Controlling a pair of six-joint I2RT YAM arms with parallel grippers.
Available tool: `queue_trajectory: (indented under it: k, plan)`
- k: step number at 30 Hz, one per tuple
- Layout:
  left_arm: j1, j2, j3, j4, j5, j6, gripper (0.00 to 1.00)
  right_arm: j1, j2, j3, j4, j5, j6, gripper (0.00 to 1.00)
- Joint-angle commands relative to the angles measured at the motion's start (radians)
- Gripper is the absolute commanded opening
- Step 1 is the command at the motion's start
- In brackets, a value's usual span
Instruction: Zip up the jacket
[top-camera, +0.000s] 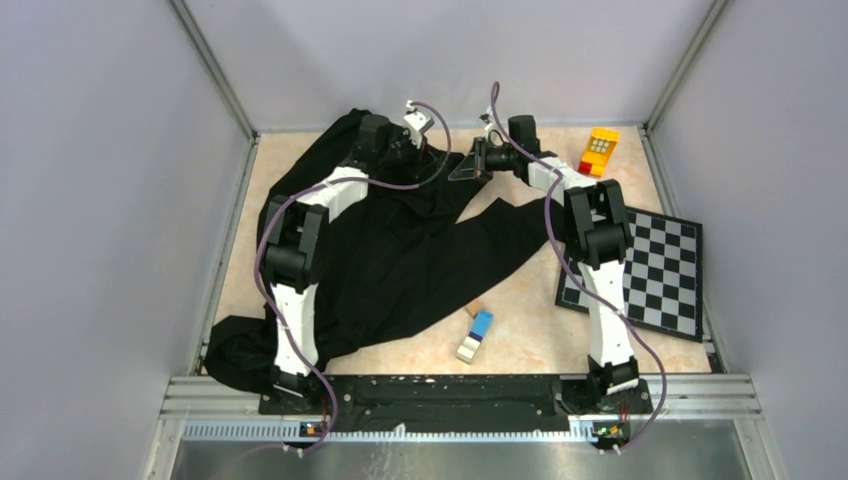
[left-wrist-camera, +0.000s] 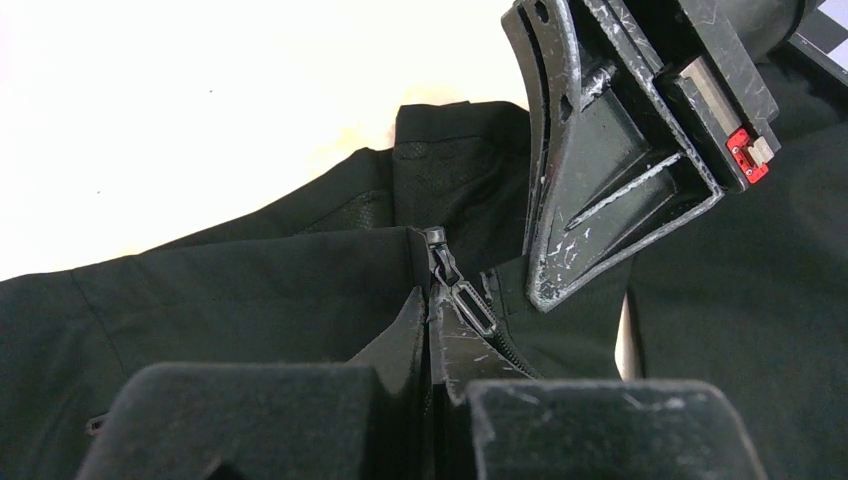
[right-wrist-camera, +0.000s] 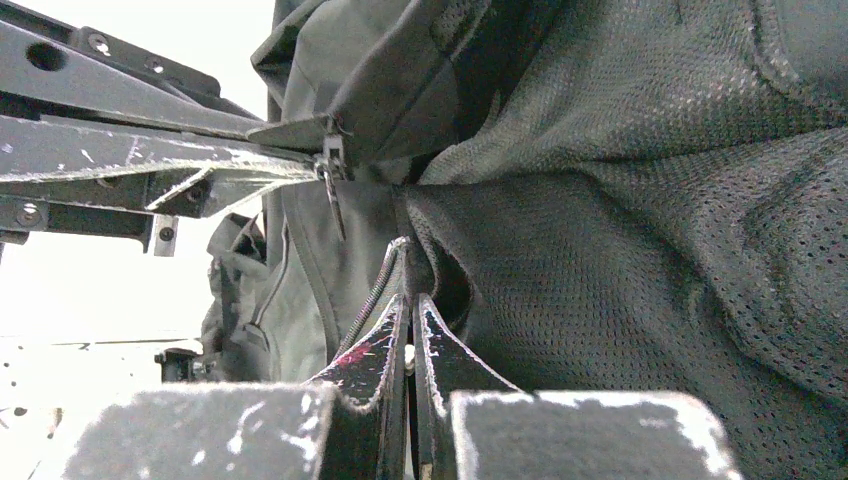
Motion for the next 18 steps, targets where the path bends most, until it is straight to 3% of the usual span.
queue_trajectory:
  k: [1, 18]
  plan:
    - [-0.004, -0.004, 0.031, -0.002, 0.029, 0.002, 0.00, 0.006, -0.084, -0.005, 0.089, -0.006, 0.008, 0.00]
    - [-0.012, 0.006, 0.039, -0.019, 0.038, 0.018, 0.00, 0.012, -0.072, 0.010, 0.104, -0.024, 0.019, 0.00]
